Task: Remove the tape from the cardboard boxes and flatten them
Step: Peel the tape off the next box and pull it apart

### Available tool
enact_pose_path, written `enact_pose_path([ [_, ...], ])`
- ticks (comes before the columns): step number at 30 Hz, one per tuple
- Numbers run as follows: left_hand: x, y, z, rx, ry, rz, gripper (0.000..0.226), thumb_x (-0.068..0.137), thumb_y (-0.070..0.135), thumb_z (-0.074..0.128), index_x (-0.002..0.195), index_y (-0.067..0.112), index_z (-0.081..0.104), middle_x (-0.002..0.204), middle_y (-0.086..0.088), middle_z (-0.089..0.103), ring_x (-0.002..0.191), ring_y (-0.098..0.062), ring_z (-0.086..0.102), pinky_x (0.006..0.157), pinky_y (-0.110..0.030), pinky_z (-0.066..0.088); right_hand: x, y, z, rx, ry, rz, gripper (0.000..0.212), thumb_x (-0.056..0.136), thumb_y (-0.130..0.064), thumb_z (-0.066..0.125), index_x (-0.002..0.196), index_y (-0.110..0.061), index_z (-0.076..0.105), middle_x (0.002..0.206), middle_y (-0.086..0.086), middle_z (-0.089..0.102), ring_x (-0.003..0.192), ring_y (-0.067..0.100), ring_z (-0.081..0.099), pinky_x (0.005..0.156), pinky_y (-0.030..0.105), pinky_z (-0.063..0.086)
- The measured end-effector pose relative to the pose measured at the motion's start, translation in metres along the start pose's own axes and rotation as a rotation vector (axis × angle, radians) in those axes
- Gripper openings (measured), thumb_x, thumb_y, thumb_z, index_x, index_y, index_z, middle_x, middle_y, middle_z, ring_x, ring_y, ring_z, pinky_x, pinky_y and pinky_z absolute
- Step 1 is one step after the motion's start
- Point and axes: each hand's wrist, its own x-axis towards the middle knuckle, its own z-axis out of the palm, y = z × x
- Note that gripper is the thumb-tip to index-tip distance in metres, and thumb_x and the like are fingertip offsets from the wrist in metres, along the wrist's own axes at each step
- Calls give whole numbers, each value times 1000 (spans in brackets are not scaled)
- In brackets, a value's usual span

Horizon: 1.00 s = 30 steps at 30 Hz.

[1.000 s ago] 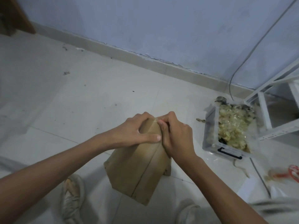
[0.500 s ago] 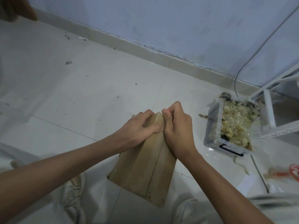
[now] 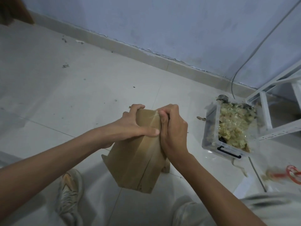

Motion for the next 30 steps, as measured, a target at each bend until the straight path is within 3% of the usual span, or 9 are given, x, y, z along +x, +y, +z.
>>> enact_pose_path([
  [5, 4, 12, -16, 129, 143, 74, 110, 53, 74, 82, 146, 59, 25, 135, -1, 36, 123, -23, 50, 106, -42, 48, 21, 16, -22, -62, -157, -211, 18, 111, -31, 48, 119, -20, 60, 111, -10, 66, 89, 9, 66, 74, 43, 55],
  [9, 5, 9, -22, 450, 282, 83, 114, 58, 80, 76, 151, 54, 14, 140, -4, 33, 133, -29, 39, 109, -53, 41, 29, 18, -31, -240, -127, -445, 17, 106, -29, 63, 119, -19, 65, 126, -3, 62, 91, 10, 65, 62, 39, 58],
  [12, 3, 4, -19, 716, 406, 128, 117, 57, 88, 60, 154, 47, 10, 144, -10, 32, 133, -33, 36, 105, -56, 37, 28, 10, -26, -335, -166, -509, 8, 103, -25, 67, 104, -20, 73, 111, -4, 63, 97, 12, 60, 53, 36, 53],
  [18, 5, 4, -14, 1035, 628, 179, 120, 54, 87, 55, 156, 37, 20, 139, -16, 37, 122, -36, 41, 95, -53, 37, 27, 1, -15, -759, -269, -569, 12, 99, -27, 69, 91, -19, 69, 88, -3, 56, 73, 16, 55, 45, 26, 27],
  [19, 5, 4, -14, 1068, 642, 186, 118, 53, 85, 55, 155, 35, 23, 137, -16, 39, 120, -36, 42, 93, -52, 37, 25, -2, -13, -832, -308, -546, 10, 93, -23, 75, 88, -18, 67, 84, -2, 52, 68, 17, 52, 45, 26, 24],
  [22, 5, 6, -14, 1159, 657, 218, 111, 53, 78, 58, 150, 31, 31, 131, -16, 40, 117, -35, 43, 90, -49, 38, 18, -10, -4, -978, -432, -490, 39, 60, -5, 92, 82, -14, 60, 77, 0, 37, 53, 16, 32, 44, 25, 17],
  [25, 5, 6, -12, 1233, 625, 220, 108, 53, 78, 61, 146, 30, 34, 126, -14, 41, 111, -34, 45, 87, -47, 38, 18, -5, 8, -961, -425, -509, 44, 53, 3, 88, 72, -11, 51, 72, 2, 28, 47, 14, 6, 47, 23, 6],
  [27, 6, 5, -10, 1247, 608, 226, 105, 54, 77, 60, 144, 29, 36, 124, -14, 42, 108, -33, 46, 85, -46, 37, 20, 3, 12, -862, -390, -510, 36, 68, -5, 84, 71, -10, 49, 70, 3, 29, 43, 16, 8, 43, 24, 12],
  [30, 5, 7, -10, 1202, 620, 237, 108, 49, 78, 45, 145, 29, 37, 127, -15, 42, 110, -35, 46, 85, -47, 37, 24, 14, 10, -716, -346, -367, 20, 89, -23, 67, 80, -10, 54, 75, 2, 48, 45, 25, 43, 44, 37, 44],
])
